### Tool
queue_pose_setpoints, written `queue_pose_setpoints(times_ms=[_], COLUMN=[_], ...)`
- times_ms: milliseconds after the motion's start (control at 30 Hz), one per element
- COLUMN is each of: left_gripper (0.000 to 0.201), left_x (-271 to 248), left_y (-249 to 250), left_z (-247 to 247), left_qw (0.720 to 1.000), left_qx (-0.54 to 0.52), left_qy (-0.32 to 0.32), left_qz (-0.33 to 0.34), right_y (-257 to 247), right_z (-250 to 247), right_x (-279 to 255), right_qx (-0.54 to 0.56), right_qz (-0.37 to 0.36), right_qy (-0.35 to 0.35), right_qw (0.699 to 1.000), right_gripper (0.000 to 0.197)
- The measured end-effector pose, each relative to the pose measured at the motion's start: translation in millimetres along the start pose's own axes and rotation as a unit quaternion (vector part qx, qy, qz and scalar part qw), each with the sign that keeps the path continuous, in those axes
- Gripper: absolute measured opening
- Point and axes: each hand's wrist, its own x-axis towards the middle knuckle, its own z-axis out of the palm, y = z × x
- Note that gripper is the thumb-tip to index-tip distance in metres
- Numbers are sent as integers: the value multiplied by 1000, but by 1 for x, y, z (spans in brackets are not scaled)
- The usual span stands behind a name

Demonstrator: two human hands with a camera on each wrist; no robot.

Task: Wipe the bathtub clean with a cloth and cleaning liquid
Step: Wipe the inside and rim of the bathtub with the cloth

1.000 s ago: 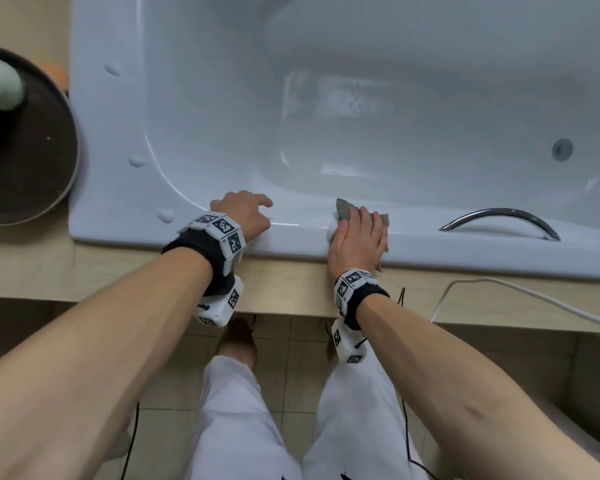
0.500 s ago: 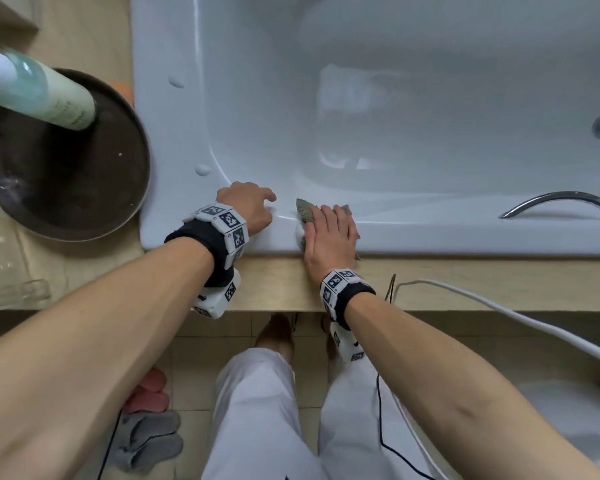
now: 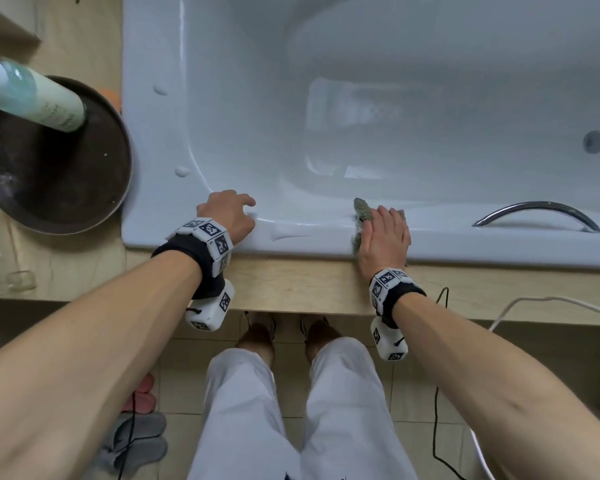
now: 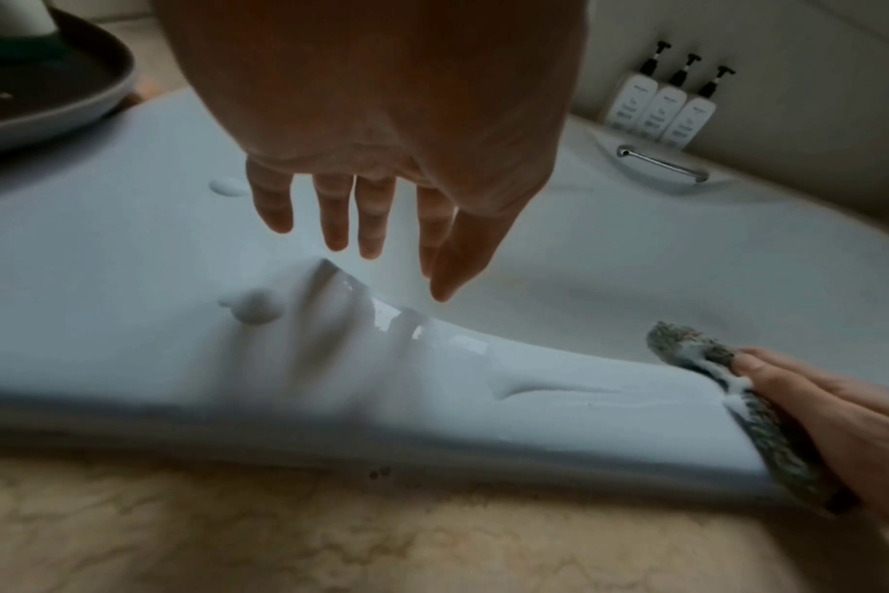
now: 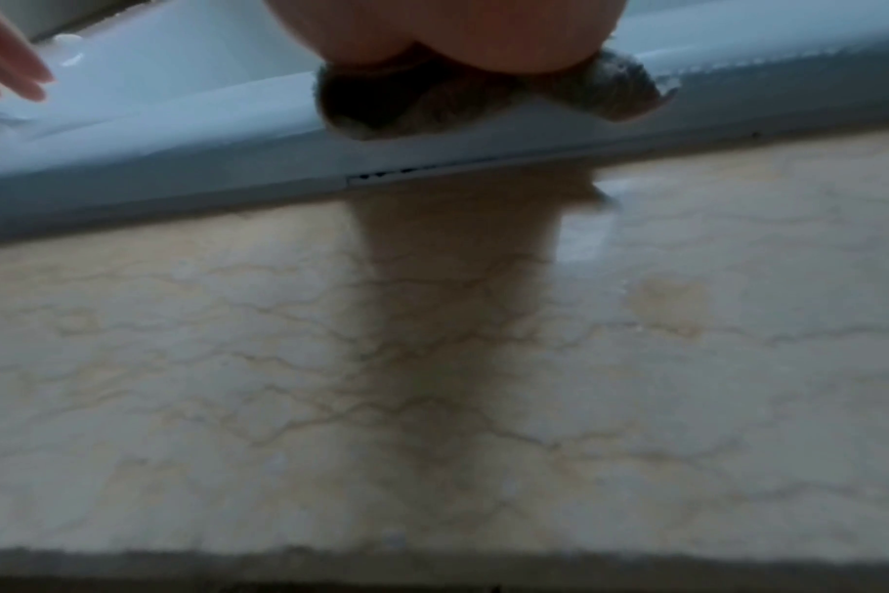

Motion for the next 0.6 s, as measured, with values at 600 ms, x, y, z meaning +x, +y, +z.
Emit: queue_pose_setpoints(times_ms=[600], left_gripper=[69], left_x=[-17], left_y=[-128], left_z=[-11], left_qw=[997], left_qx=[-63], left_qy=[9], left_qz=[-35], right_y=[-111], right_z=[20], right_x=[-36], right_qx=[28], right_qz=[5], right_qy=[-122], right_qw=[992], right_gripper=[75])
